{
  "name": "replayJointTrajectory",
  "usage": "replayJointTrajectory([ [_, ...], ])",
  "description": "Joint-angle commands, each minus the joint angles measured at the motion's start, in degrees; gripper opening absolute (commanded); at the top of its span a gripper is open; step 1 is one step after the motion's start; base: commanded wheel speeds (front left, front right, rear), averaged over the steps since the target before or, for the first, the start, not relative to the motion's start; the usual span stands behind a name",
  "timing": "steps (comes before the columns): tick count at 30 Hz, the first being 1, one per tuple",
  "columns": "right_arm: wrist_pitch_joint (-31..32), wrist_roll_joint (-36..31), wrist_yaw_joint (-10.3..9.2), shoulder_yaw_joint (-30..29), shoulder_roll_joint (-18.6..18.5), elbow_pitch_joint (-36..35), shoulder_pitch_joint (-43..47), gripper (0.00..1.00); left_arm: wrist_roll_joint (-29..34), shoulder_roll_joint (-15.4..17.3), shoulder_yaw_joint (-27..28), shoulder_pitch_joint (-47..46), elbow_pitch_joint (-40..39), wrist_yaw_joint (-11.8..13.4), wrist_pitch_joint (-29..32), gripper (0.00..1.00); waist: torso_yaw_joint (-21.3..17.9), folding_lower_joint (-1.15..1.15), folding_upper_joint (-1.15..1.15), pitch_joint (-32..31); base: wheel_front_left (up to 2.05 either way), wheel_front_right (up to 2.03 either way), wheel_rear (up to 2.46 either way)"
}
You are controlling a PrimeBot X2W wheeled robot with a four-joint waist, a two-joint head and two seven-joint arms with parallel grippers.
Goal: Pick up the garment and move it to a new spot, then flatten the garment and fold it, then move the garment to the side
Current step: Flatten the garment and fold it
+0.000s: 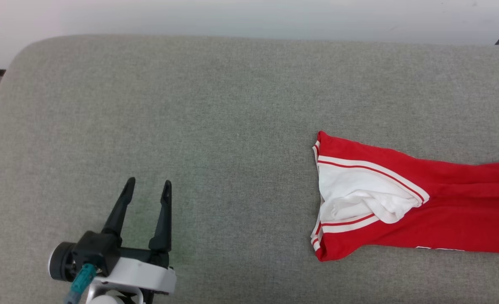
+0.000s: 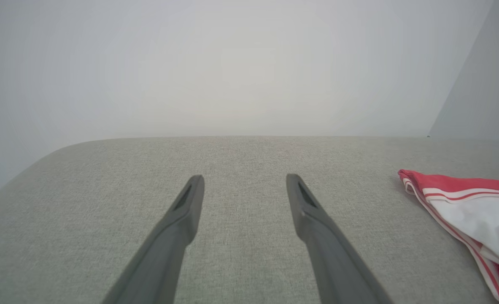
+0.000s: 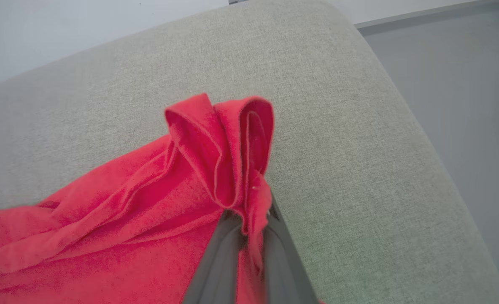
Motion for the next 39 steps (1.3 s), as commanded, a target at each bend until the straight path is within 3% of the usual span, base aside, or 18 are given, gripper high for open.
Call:
replayJointTrajectory([
  [1, -0.56, -0.44, -0.09, 0.16, 0.40, -1.88, 1.00, 0.00, 0.22, -0.17, 0.34, 0.70, -0.44, -0.31, -0.03, 1.00, -0.19, 0.00, 0.00, -0.51, 0.00, 0.00, 0.00],
  [11, 2.14, -3.76, -0.09, 5.73, 0.76, -20.89, 4.10, 0.00, -0.57, -0.04, -0.23, 2.08, -0.29, -0.38, -0.04, 1.00, 0.17, 0.00, 0.00, -1.97, 0.00, 0.00, 0.00],
  [20, 9.30, -9.70, -0.09, 10.64, 7.66, -37.39, 0.59, 0.00, -1.24, -0.56, -0.78, 1.79, 0.00, -0.36, -0.04, 1.00, 2.18, 0.00, 0.00, -2.49, 0.00, 0.00, 0.00],
  [27, 13.91, -15.11, -0.09, 14.80, 15.77, -38.13, -5.34, 0.00, -1.94, -1.02, -1.77, 1.16, 0.77, -0.36, -0.04, 1.00, 4.48, 0.00, 0.00, -1.47, 0.00, 0.00, 0.00],
  [39, 15.45, -18.79, -0.09, 19.36, 22.18, -29.53, -9.85, 0.00, -3.10, -1.82, -3.32, -0.19, 1.78, -0.37, -0.04, 1.00, 7.88, 0.00, 0.00, 0.32, 0.00, 0.00, 0.00],
])
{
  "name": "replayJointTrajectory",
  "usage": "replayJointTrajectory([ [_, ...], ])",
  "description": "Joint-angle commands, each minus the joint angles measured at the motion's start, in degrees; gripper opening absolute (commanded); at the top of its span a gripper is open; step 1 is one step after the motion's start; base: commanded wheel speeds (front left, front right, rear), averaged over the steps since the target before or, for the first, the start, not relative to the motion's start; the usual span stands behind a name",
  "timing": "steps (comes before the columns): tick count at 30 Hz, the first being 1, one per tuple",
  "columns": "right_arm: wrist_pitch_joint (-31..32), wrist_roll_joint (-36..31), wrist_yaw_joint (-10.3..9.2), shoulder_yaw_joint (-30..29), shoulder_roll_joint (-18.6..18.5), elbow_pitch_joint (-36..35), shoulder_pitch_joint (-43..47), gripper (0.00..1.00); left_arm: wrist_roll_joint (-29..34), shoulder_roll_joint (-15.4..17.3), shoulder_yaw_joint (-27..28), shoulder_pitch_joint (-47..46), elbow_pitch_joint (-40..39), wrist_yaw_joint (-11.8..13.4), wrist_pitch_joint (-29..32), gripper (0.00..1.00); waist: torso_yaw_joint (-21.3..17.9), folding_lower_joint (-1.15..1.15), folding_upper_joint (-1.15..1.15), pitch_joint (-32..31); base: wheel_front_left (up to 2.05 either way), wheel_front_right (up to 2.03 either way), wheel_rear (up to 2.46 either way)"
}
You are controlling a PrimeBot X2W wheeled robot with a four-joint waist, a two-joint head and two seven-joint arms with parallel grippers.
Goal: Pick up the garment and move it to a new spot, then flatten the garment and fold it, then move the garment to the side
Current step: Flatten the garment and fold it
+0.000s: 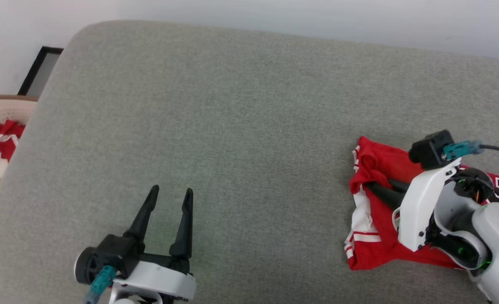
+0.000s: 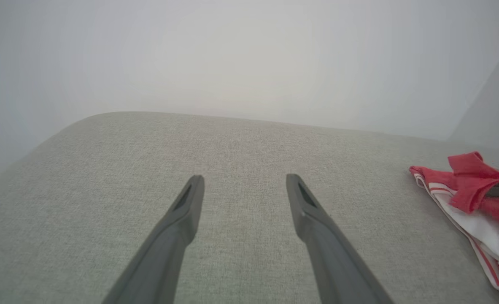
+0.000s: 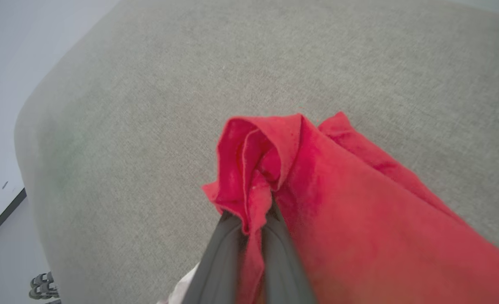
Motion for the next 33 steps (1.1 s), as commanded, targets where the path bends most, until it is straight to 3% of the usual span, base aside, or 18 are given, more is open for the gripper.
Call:
replayJointTrajectory([
  [1, -0.32, -0.15, -0.09, 0.60, 0.53, 1.26, -0.71, 0.00, -0.35, -0.17, -0.12, -0.73, 0.26, -0.13, -0.04, 1.00, 0.46, 0.00, 0.00, 0.24, 0.00, 0.00, 0.00],
  [3, -0.87, -0.17, -0.09, 1.50, 0.97, 2.70, -0.77, 0.00, -0.48, -0.24, -0.25, -0.70, 0.70, -0.13, -0.04, 1.00, 0.51, 0.00, 0.00, 0.04, 0.00, 0.00, 0.00],
  [4, -1.23, -0.22, -0.09, 1.84, 1.07, 3.31, -0.79, 0.15, -0.56, -0.26, -0.25, -0.74, 0.89, -0.13, -0.04, 1.00, 0.48, 0.00, 0.00, -0.10, 0.00, 0.00, 0.00],
  [5, -1.68, -0.22, -0.09, 2.28, 1.20, 3.99, -0.77, 0.36, -0.75, -0.25, -0.21, -0.75, 1.11, -0.13, -0.04, 1.00, 0.39, 0.00, 0.00, -0.32, 0.00, 0.00, 0.00],
  [6, -2.10, -0.15, -0.09, 2.79, 1.26, 4.64, -0.83, 0.48, -0.98, -0.26, -0.17, -0.79, 1.30, -0.13, -0.04, 1.00, 0.28, 0.00, 0.00, -0.56, 0.00, 0.00, 0.00],
  [7, -2.82, -0.19, -0.09, 3.08, 1.35, 5.02, -1.03, 0.88, -0.97, -0.28, -0.11, -0.77, 1.50, -0.13, -0.04, 1.00, 0.10, 0.00, 0.00, -0.88, 0.00, 0.00, 0.00],
  [8, -3.49, 0.06, -0.10, 3.15, 1.62, 5.45, -1.23, 1.00, -1.11, -0.28, -0.08, -0.65, 1.66, -0.13, -0.04, 1.00, -0.18, 0.00, 0.00, -1.24, 0.00, 0.00, 0.00],
  [14, -6.47, 1.88, -0.10, 4.38, 1.76, 6.19, -1.77, 1.00, -1.51, 0.30, 0.37, 0.72, 2.61, -0.13, -0.04, 1.00, -3.16, 0.00, 0.00, -4.00, 0.00, 0.00, 0.00],
  [22, -13.50, 5.08, -0.10, 4.16, -2.88, 6.73, 1.14, 1.00, -3.28, 1.74, 0.28, 1.37, 6.12, -0.13, -0.04, 1.00, -8.04, 0.00, 0.00, -6.44, 0.00, 0.00, 0.00],
  [25, -17.51, 5.33, -0.10, 3.74, -4.57, 8.84, 2.41, 1.00, -3.73, 2.15, 0.12, 1.00, 7.11, -0.13, -0.05, 1.00, -9.82, 0.00, 0.00, -6.78, 0.00, 0.00, 0.00],
  [33, -34.13, 3.45, -0.10, 2.62, -3.26, 17.96, 3.81, 1.00, -3.17, 3.72, 1.17, 0.48, 8.17, -0.13, -0.04, 1.00, -14.51, 0.00, 0.00, -7.98, 0.00, 0.00, 0.00],
])
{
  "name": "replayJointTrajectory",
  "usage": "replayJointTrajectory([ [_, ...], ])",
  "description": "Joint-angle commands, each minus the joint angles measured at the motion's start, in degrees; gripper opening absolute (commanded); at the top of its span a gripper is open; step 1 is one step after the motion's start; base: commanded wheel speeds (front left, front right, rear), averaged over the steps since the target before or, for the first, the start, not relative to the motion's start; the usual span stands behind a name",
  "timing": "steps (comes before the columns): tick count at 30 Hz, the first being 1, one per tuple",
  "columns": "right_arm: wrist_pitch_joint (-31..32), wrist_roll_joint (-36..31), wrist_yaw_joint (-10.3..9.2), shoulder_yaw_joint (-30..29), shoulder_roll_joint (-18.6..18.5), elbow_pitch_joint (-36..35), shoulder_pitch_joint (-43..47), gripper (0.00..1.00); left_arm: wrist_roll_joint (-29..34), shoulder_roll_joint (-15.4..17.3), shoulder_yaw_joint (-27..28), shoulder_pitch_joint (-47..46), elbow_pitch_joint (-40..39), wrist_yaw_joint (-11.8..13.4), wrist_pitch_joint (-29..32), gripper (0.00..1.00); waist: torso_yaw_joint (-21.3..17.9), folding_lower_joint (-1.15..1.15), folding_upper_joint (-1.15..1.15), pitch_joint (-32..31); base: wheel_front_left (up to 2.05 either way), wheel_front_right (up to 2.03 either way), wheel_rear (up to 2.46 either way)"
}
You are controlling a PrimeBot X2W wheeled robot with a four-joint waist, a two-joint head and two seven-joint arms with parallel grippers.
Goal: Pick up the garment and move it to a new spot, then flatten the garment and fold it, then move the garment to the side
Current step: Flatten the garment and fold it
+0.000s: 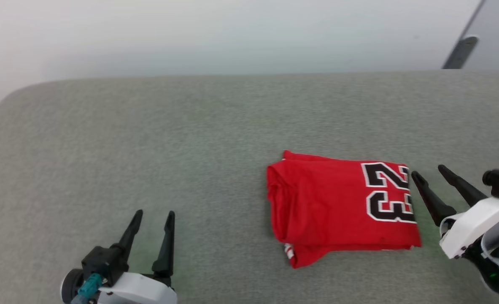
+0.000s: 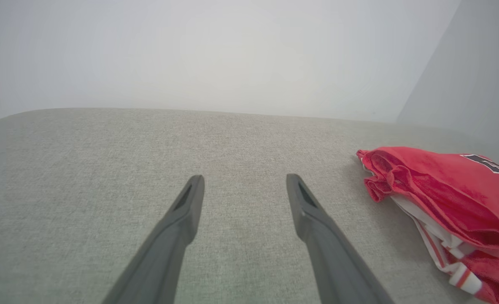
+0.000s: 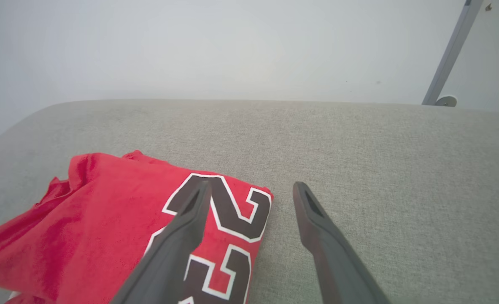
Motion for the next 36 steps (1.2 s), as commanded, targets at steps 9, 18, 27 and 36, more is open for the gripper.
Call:
replayJointTrajectory([
  [9, -6.33, -8.15, -0.10, -8.91, 6.35, 1.60, 3.28, 1.00, 1.96, -0.16, 2.74, 2.64, -2.03, -0.13, -0.04, 1.00, -5.25, 0.00, 0.00, -3.02, 0.00, 0.00, 0.00],
  [18, -6.33, -18.13, -0.10, -22.14, 10.20, -7.78, 12.98, 1.00, 3.04, -0.87, 3.99, 7.61, -5.84, -0.13, -0.04, 1.00, -5.38, 0.00, 0.00, -5.94, 0.00, 0.00, 0.00],
  [27, -6.34, -21.46, -0.10, -28.39, 11.36, -15.26, 21.89, 1.00, 3.24, -1.42, 4.92, 12.85, -10.98, -0.13, -0.04, 1.00, -4.06, 0.00, 0.00, -7.25, 0.00, 0.00, 0.00],
  [36, -6.35, -23.17, -0.10, -33.15, 12.08, -20.72, 29.28, 1.00, 4.15, -1.87, 7.75, 18.80, -15.69, -0.13, -0.04, 1.00, -2.91, 0.00, 0.00, -7.74, 0.00, 0.00, 0.00],
])
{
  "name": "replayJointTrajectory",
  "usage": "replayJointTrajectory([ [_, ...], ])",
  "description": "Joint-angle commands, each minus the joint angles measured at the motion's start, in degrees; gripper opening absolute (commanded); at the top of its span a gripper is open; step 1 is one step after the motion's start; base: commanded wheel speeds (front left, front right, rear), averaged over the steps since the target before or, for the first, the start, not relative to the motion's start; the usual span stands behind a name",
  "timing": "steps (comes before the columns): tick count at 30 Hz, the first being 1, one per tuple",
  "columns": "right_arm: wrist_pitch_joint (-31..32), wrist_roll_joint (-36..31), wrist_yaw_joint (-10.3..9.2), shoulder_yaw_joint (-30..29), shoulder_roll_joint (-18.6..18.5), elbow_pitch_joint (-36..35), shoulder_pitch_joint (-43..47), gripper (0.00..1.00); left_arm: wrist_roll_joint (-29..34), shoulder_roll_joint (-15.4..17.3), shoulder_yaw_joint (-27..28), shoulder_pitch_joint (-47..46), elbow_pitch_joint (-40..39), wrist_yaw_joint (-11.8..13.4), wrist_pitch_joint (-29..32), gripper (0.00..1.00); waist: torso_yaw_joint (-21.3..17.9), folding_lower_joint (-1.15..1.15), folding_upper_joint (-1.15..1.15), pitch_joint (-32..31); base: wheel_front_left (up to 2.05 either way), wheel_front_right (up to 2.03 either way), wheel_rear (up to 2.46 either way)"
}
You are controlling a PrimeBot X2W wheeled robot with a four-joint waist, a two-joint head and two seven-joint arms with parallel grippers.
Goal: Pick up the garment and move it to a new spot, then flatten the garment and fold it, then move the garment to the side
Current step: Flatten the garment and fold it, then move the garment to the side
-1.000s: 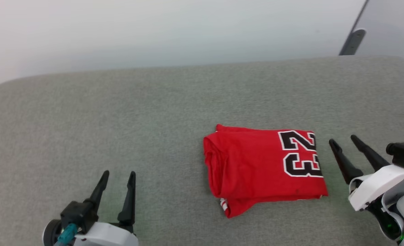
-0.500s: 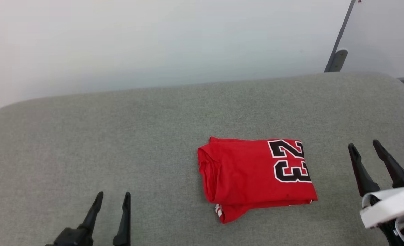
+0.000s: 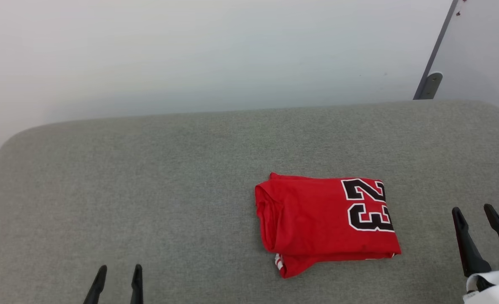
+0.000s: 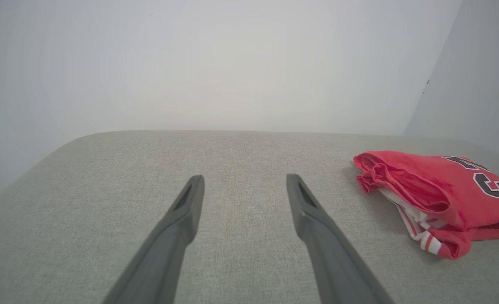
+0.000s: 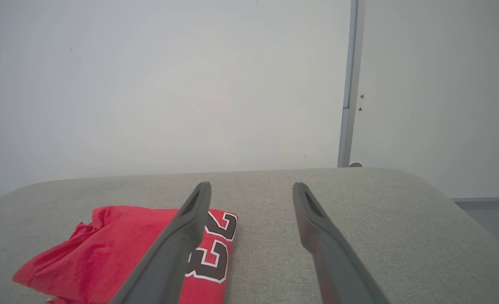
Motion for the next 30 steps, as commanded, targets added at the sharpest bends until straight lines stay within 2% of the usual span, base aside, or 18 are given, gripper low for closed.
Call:
replayJointTrajectory([
  [1, -0.26, -0.55, -0.10, -0.64, 0.37, -0.59, 1.07, 1.00, 0.36, -0.23, 0.36, 0.81, -0.59, -0.12, -0.04, 1.00, 0.25, 0.00, 0.00, 0.03, 0.00, 0.00, 0.00],
  [13, 0.38, -0.66, -0.10, -1.03, 0.91, -1.89, 1.44, 1.00, 0.10, -0.84, -0.01, -0.29, -1.12, -0.12, -0.04, 1.00, 1.82, 0.00, 0.00, 0.38, 0.00, 0.00, 0.00],
  [18, 3.23, 0.16, -0.10, 0.56, 1.94, -0.43, -1.70, 1.00, 0.35, -1.12, -0.37, -0.74, -0.85, -0.13, -0.04, 1.00, 2.42, 0.00, 0.00, 1.00, 0.00, 0.00, 0.00],
  [23, 11.97, -0.60, -0.10, 3.52, 0.48, 2.65, -8.63, 1.00, 0.71, -1.39, -1.18, -2.56, -0.80, -0.13, -0.04, 1.00, 3.30, 0.00, 0.00, 3.27, 0.00, 0.00, 0.00],
  [30, 33.77, 1.10, -0.10, 11.84, -6.24, 5.87, -18.21, 1.00, 0.94, -1.80, -3.21, -7.04, 0.96, -0.12, -0.04, 1.00, 4.41, 0.00, 0.00, 7.25, 0.00, 0.00, 0.00],
])
